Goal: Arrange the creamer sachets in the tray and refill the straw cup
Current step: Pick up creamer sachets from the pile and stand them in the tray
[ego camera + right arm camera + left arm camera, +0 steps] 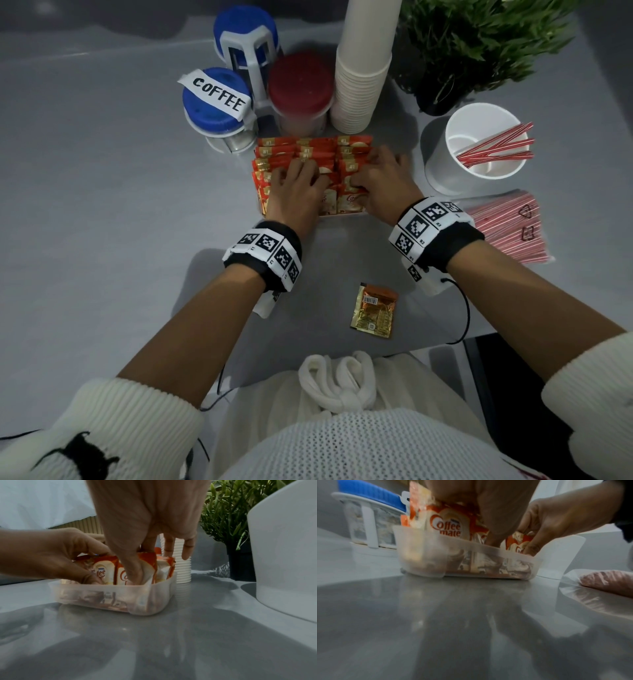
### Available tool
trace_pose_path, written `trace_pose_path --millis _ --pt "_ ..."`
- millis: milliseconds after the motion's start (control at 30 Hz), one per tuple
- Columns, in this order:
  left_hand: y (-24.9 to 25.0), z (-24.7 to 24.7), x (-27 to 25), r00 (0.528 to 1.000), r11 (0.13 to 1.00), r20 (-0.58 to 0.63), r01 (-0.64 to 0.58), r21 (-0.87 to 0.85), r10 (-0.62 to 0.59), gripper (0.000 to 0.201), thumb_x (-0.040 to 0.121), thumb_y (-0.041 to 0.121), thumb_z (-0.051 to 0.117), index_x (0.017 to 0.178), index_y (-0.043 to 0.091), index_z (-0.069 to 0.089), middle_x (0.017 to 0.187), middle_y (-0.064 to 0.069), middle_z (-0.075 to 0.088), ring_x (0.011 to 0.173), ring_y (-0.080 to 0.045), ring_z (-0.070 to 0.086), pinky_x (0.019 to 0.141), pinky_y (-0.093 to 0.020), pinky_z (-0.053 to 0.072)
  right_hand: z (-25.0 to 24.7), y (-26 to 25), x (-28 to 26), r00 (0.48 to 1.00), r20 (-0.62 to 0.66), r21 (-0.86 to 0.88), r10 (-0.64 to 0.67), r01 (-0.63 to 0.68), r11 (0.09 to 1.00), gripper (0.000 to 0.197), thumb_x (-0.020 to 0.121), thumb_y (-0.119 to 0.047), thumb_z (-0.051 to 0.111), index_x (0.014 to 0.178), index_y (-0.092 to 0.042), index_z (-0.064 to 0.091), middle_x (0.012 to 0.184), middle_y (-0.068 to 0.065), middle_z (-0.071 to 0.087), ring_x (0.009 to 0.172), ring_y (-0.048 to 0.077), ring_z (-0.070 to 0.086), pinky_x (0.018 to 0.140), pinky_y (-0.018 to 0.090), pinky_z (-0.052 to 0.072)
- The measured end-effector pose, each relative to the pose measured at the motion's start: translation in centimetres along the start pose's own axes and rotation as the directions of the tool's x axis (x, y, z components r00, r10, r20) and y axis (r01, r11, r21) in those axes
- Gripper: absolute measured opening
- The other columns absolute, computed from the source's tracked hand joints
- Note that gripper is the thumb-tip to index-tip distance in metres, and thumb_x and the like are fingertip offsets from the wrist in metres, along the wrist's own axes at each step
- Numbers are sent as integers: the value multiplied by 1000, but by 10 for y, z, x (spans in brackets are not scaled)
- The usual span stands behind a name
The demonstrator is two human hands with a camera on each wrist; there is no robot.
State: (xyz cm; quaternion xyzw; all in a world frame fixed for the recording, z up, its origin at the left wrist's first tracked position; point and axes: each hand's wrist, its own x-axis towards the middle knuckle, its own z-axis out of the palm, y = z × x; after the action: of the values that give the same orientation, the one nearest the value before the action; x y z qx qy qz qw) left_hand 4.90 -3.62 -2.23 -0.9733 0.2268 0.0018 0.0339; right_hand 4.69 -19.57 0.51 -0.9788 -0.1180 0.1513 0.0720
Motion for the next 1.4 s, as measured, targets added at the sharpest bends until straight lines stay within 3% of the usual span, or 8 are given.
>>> trace_pose_path --millis 200,333,567,667,833,1100,1233,1400 --pt "3 1 -3 1000 997 -4 25 -71 -25 35 58 18 80 91 16 69 105 -11 66 101 -31 62 87 -45 50 -5 -1 4 999 40 -54 -11 13 998 33 88 -22 55 120 -20 61 126 8 52 128 30 29 101 41 24" --pt "0 4 0 992 981 120 -14 -195 38 49 87 14 56 134 14 43 148 -13 31 139 -28 26 114 -50 13 -4 1 5 1000 -12 -68 7 -7 998 39 86 -19 56 125 -17 54 133 7 45 127 31 31 101 44 26" --pt "-2 1 -3 978 976 206 51 -210 -6 62 95 30 43 147 13 13 158 -5 6 146 -19 5 116 -48 -2 16 4 1 998 -67 226 14 2 974 89 78 -13 66 147 -7 10 155 13 9 143 29 14 115 48 21" --pt "-4 3 -3 969 983 246 56 -177 -11 70 97 40 34 149 12 -4 158 -6 -4 147 -18 -4 115 -50 -4 20 5 1 998 59 158 16 -26 987 87 85 -13 55 147 -6 -5 157 10 -9 146 25 -9 118 46 3" --pt "-5 7 -3 955 990 296 36 -137 6 64 99 43 21 148 14 -9 158 -5 -9 146 -19 -8 114 -53 -5 21 2 -2 997 73 72 19 -24 997 74 92 -19 43 147 -7 -5 157 7 -12 145 23 -13 116 49 -3" --pt "-33 -5 -12 985 923 151 136 -360 -86 66 90 37 49 147 17 20 154 -7 19 143 -26 15 114 -52 7 10 -8 4 999 -9 107 48 -46 993 81 85 -32 53 148 -10 8 158 6 5 146 24 -4 113 58 -3" --pt "-57 -5 -23 992 895 -39 94 -436 -123 42 79 22 63 117 6 56 122 -19 52 110 -39 48 90 -47 37 7 -21 11 981 -179 61 -68 80 995 58 82 -35 61 135 -19 43 147 3 33 139 26 19 112 53 5" --pt "-61 -1 -23 989 900 -58 96 -425 -133 24 79 17 58 97 2 61 102 -20 58 91 -38 52 72 -39 37 13 -40 23 987 -125 -43 -96 92 995 49 81 -36 63 125 -17 54 137 6 42 134 28 25 111 55 8"
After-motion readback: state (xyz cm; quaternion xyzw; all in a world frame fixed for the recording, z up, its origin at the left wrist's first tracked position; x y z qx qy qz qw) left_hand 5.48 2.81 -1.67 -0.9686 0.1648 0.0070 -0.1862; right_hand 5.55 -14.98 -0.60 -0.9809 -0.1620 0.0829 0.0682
